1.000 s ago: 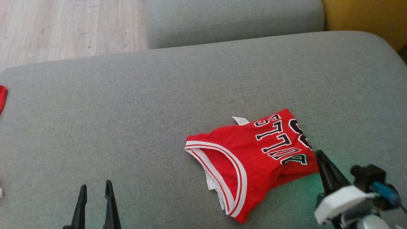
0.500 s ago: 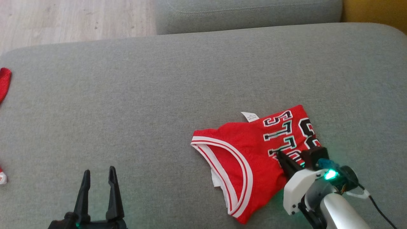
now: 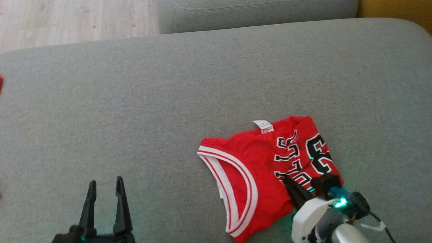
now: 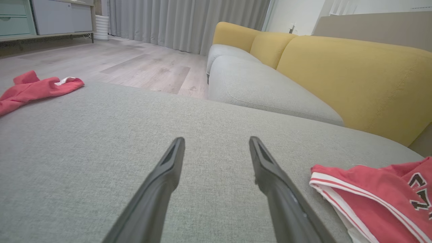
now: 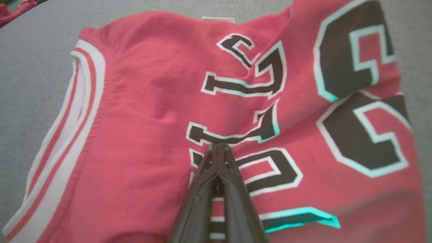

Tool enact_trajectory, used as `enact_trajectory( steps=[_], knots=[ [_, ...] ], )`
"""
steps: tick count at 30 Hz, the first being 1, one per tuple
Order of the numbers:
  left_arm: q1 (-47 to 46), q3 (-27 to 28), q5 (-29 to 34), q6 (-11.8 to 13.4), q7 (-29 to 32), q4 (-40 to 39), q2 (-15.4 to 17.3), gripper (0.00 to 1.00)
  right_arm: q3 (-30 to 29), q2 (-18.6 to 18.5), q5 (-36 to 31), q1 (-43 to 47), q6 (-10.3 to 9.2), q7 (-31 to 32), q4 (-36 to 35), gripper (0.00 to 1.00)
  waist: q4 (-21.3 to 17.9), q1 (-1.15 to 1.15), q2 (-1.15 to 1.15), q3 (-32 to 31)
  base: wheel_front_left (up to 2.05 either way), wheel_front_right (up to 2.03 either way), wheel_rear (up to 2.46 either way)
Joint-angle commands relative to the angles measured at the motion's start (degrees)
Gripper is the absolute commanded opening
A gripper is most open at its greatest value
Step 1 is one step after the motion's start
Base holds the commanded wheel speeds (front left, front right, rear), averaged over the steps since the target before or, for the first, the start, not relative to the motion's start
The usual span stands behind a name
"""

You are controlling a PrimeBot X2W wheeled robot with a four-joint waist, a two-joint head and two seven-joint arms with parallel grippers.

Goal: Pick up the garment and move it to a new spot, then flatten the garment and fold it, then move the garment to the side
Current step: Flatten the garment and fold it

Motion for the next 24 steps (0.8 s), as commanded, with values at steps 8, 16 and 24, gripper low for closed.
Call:
enact_trajectory(
  steps=[8, 16, 24],
  knots=[
    [-1.40, 1.61, 0.14, 0.05, -0.37, -1.66, -0.18, 1.00, -2.74, 2.57, -3.84, -0.94, 0.40, -3.41, -2.92, 0.00, -1.68, 0.00, 0.00, -0.31, 0.00, 0.00, 0.00],
    [-1.79, 1.08, -0.06, 0.09, -0.37, -1.49, -0.18, 1.00, -8.23, 3.42, -5.12, -4.85, 0.40, -6.54, -2.65, 0.00, -1.30, 0.00, 0.00, -0.56, 0.00, 0.00, 0.00],
    [-0.30, 2.62, 0.22, 0.10, -0.37, -2.20, -0.18, 1.00, -23.21, 3.44, -8.63, -4.29, 0.40, -14.22, -8.98, 1.00, -0.58, 0.00, 0.00, -2.83, 0.00, 0.00, 0.00]
  ],
)
